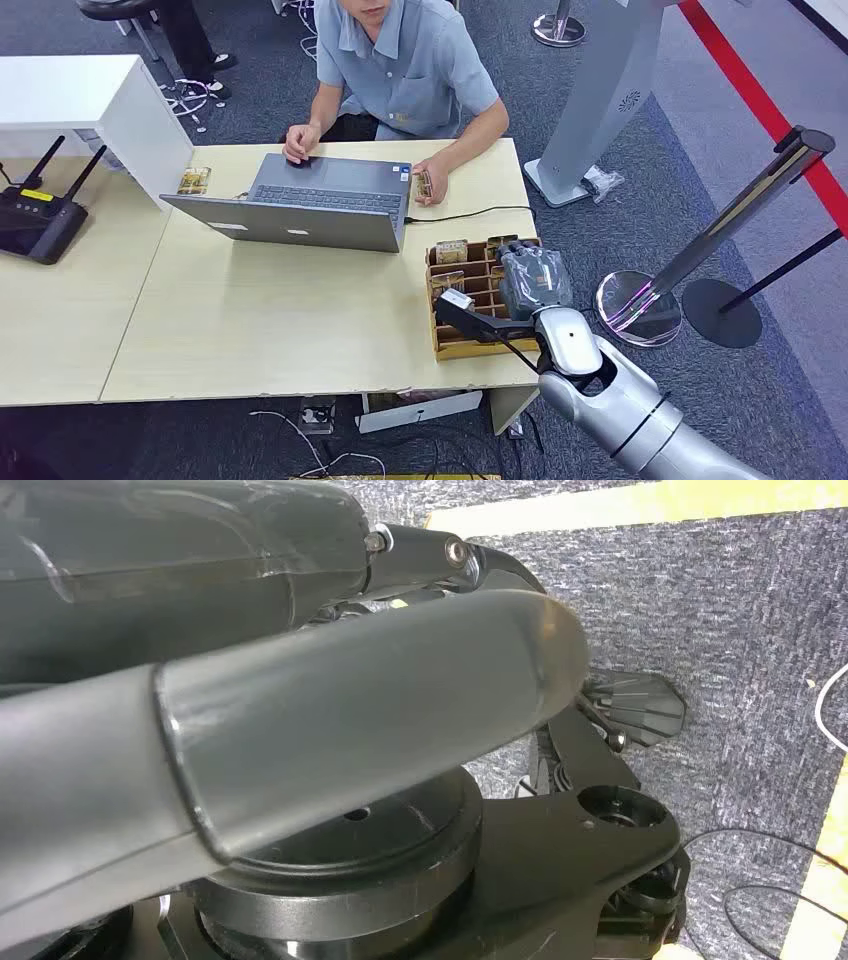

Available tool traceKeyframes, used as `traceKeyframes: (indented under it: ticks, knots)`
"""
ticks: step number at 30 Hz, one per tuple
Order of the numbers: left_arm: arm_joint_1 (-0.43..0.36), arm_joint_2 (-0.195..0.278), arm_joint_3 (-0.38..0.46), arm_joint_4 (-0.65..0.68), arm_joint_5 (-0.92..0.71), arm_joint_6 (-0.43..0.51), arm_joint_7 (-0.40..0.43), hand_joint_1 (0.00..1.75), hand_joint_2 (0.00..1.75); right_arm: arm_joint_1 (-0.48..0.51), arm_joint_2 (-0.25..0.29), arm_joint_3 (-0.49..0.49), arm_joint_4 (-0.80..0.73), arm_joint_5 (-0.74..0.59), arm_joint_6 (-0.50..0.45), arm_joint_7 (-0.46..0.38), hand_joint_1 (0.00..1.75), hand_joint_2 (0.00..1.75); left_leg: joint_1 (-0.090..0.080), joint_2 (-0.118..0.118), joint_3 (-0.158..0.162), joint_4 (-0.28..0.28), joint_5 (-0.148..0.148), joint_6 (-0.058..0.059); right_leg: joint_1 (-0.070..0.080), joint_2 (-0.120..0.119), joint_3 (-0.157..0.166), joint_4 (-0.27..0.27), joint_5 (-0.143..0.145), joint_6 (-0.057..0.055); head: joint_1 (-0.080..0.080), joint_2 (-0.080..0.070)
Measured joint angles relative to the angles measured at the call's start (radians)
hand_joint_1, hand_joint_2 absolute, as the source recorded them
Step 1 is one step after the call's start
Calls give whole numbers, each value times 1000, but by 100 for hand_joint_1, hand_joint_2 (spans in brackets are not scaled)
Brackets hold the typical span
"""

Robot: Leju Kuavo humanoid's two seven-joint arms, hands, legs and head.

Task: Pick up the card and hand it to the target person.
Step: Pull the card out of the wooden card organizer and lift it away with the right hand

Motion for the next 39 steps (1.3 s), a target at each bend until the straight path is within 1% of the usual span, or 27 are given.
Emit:
traceKeyframes:
  ticks: [6,15,21,24,36,39]
  knots:
    - [0,0,0,0,0,0,0,0,0,0,0,1,1,6,11,2,98,175,0,0,0,0,0,0,0,0,0,0,0,0,0,0]
    - [0,0,0,0,1,1,0,0,0,1,0,0,1,14,21,4,99,175,0,0,0,0,0,0,0,0,0,0,0,0,0,0]
    - [0,0,0,0,1,1,0,0,0,1,0,0,1,20,27,5,105,175,0,0,0,0,0,0,0,0,0,0,0,0,0,0]
    - [0,0,0,0,1,1,0,0,0,1,-1,0,1,24,34,6,112,175,0,0,0,0,0,0,0,0,0,0,0,0,0,0]
    - [0,0,0,0,2,1,-3,0,0,0,-21,1,-15,66,97,21,109,175,0,0,0,0,0,0,0,0,0,0,0,0,0,0]
    - [0,0,0,0,3,2,-4,0,0,-3,-29,6,-25,77,124,21,114,175,0,0,0,0,0,0,0,0,0,0,0,0,0,0]
